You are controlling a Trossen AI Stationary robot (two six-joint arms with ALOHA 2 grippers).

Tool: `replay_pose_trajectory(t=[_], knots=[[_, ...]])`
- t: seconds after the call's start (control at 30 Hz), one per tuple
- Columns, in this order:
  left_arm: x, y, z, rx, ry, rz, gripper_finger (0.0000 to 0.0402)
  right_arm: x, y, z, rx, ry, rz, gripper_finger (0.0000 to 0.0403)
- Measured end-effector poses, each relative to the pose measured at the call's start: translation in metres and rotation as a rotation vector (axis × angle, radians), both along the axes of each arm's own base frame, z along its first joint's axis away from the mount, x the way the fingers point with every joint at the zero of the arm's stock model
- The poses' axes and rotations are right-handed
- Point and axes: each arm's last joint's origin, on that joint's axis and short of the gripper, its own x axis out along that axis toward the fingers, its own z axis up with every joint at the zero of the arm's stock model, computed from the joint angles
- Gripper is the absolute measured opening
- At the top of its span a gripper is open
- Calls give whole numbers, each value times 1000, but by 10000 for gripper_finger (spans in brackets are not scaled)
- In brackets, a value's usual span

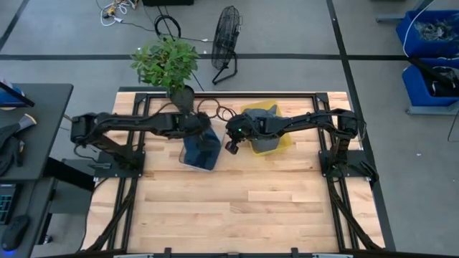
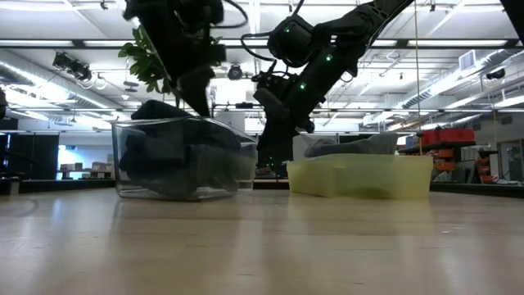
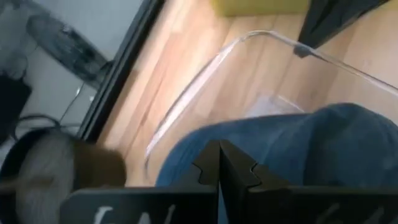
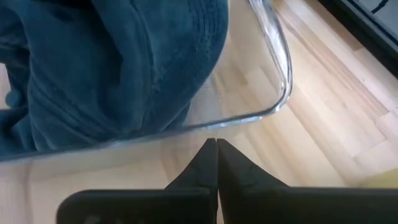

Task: Pick & Place hat
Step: Put the blue cap into the transparent bin

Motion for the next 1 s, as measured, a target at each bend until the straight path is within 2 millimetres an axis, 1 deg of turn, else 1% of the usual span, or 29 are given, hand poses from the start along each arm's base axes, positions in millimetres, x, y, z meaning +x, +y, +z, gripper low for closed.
replay_pose_trajectory(t=[0.13,0.2,0.33,0.37,0.43,0.53,0.67,0.77,0.83,1.0], knots=[[-21,-9,16,-50,-33,102,3,0,0,0,3,-3,3,0],[-35,-13,20,-86,-11,176,3,1,0,1,3,-8,4,0],[-58,-13,15,-144,107,351,3,1,0,1,2,-12,4,0],[-61,-12,13,-147,128,379,3,1,0,1,2,-15,5,0],[-62,-11,4,-155,131,400,3,1,0,1,2,-18,5,0],[-65,-11,-14,-234,149,396,3,1,0,1,1,-20,5,0],[-77,-9,-35,-262,211,449,3,2,0,1,4,-22,8,0],[-78,-8,-43,-262,187,450,3,3,1,2,19,-36,34,0],[-74,-6,-46,-258,153,414,3,4,1,3,17,-50,42,0],[-60,0,-42,-209,47,309,3,4,0,4,20,-63,46,0]])
